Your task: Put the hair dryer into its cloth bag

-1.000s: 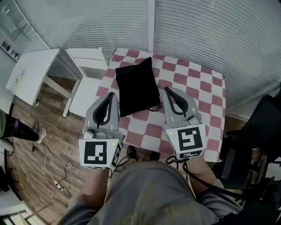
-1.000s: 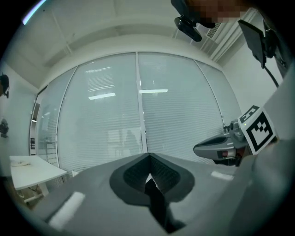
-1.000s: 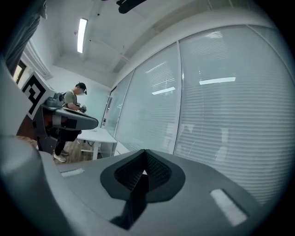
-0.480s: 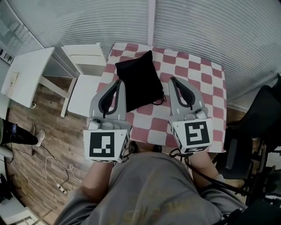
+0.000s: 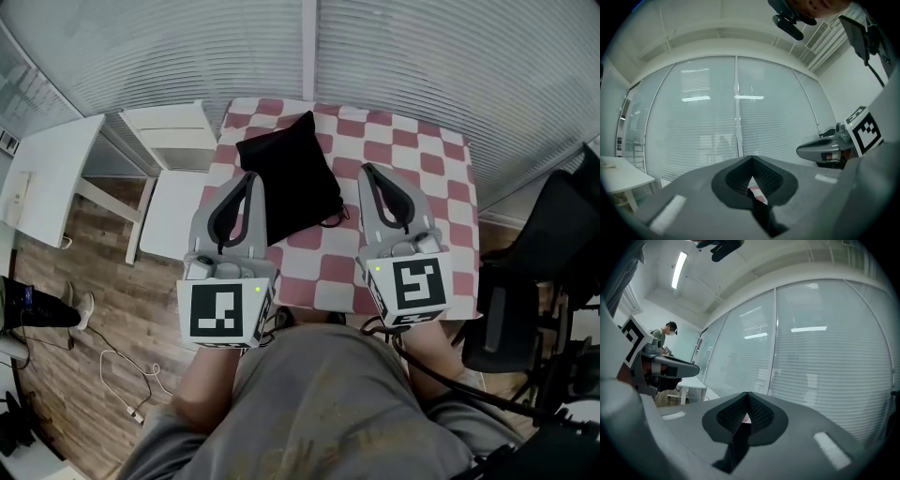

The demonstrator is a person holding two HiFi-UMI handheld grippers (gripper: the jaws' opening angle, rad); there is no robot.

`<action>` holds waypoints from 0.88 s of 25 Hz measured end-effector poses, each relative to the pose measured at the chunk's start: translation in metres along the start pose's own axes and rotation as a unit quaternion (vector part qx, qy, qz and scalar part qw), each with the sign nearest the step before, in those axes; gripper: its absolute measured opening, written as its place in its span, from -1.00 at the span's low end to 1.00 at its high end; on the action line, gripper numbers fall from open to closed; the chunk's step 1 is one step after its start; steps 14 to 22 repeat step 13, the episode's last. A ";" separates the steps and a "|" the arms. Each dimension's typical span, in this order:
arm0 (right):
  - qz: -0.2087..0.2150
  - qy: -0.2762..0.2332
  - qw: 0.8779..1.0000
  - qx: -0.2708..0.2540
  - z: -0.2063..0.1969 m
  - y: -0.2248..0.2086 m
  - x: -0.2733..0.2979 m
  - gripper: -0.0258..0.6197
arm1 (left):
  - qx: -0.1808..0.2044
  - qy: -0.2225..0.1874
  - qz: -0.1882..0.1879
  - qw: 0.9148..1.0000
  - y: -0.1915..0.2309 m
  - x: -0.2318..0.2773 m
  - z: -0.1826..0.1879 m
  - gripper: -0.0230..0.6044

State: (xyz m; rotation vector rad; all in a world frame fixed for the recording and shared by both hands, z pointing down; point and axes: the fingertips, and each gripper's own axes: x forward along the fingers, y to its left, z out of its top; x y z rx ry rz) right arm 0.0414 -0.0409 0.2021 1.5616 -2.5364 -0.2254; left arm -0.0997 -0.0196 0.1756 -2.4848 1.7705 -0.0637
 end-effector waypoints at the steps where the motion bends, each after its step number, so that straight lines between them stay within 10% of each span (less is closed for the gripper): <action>1: -0.002 0.001 1.000 0.001 0.000 -0.001 0.000 -0.84 | 0.000 -0.001 -0.002 1.000 -0.001 0.000 0.000 -0.93; 22: 0.002 -0.001 1.000 -0.006 -0.003 0.000 -0.001 -0.84 | -0.004 0.008 -0.009 1.000 -0.006 0.003 -0.008 -0.93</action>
